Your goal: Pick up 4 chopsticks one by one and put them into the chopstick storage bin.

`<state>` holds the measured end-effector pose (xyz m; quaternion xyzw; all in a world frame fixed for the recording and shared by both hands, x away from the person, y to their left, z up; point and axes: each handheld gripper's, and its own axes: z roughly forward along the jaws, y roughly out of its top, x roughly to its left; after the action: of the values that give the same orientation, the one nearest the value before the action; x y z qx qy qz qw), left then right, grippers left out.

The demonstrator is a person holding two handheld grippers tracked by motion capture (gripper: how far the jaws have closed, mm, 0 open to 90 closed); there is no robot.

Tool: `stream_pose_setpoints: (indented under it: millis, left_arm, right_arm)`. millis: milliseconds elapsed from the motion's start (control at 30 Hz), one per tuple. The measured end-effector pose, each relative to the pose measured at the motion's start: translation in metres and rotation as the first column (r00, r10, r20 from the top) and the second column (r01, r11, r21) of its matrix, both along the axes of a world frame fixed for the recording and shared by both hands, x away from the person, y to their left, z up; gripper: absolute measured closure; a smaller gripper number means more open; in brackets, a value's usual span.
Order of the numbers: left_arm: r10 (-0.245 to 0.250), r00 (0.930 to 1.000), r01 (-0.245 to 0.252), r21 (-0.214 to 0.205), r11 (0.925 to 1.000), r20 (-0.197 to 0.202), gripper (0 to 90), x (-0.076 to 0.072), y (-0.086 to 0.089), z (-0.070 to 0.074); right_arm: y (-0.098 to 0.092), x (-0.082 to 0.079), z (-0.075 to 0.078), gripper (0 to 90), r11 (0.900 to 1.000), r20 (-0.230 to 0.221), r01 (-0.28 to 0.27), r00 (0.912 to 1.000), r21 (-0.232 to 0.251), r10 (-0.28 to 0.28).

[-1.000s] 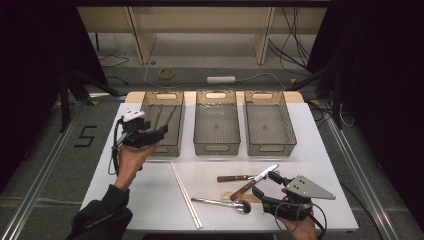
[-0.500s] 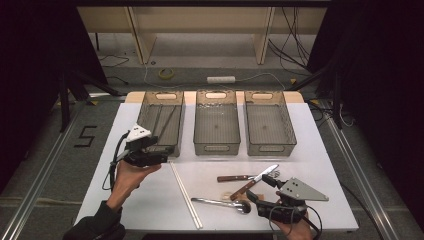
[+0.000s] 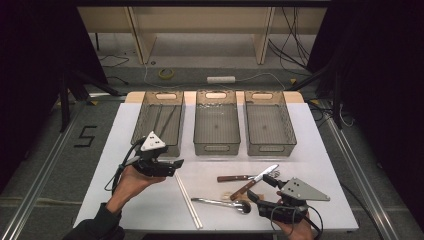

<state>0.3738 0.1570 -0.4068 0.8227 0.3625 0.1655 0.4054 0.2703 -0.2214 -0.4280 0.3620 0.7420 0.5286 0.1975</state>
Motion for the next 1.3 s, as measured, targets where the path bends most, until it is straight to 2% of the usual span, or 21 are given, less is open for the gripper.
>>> stream_pose_setpoints:
  millis: [133,367,567,800,1000,1167,1200,1233,1267,1300]
  left_arm:
    - [-0.058,0.9982,0.059,0.061,0.9964,-0.013,25.7,-0.003,-0.005,-0.001]
    - [-0.123,0.9919,0.126,0.103,0.9868,-0.034,25.7,-0.008,-0.013,-0.004]
    - [-0.191,0.9802,0.196,0.141,0.9703,-0.054,25.3,-0.012,-0.017,-0.006]
    - [-0.257,0.9635,0.267,0.215,0.9393,-0.074,25.0,-0.016,-0.022,-0.009]
    - [-0.310,0.9458,0.324,0.235,0.9162,-0.098,24.7,-0.018,-0.026,-0.013]
    - [-0.365,0.9234,0.384,0.283,0.8790,-0.119,25.0,-0.020,-0.032,-0.016]
    - [-0.372,0.9199,0.392,0.286,0.8744,-0.124,25.1,-0.021,-0.034,-0.016]
    - [-0.381,0.9155,0.402,0.297,0.8660,-0.130,25.3,-0.021,-0.035,-0.017]
    - [-0.391,0.9103,0.414,0.314,0.8544,-0.136,25.6,-0.021,-0.036,-0.018]
    - [-0.397,0.9075,0.420,0.326,0.8469,-0.138,26.0,-0.022,-0.038,-0.019]
  right_arm:
    - [0.000,0.000,0.000,29.8,1.0000,-0.001,0.000,1.0000,-0.002,0.000]
    - [-0.001,0.001,0.000,29.8,1.0000,-0.002,0.001,1.0000,-0.002,-0.001]
    - [-0.002,0.001,0.000,29.7,1.0000,-0.003,0.004,1.0000,0.000,-0.004]
    - [-0.003,0.001,0.000,29.7,1.0000,-0.005,0.006,1.0000,0.003,-0.006]
    - [-0.004,0.002,0.000,29.7,0.9999,-0.004,0.010,0.9999,0.005,-0.010]
    - [-0.005,0.002,0.000,29.7,0.9999,-0.005,0.014,0.9999,0.006,-0.014]
    - [-0.005,0.002,0.000,29.7,0.9999,-0.006,0.014,0.9999,0.006,-0.014]
    - [-0.005,0.003,0.000,29.7,0.9999,-0.007,0.014,0.9999,0.006,-0.014]
    - [-0.006,0.003,0.000,29.7,0.9999,-0.008,0.014,0.9999,0.006,-0.014]
    - [-0.006,0.003,0.000,29.7,0.9999,-0.008,0.015,0.9999,0.006,-0.015]
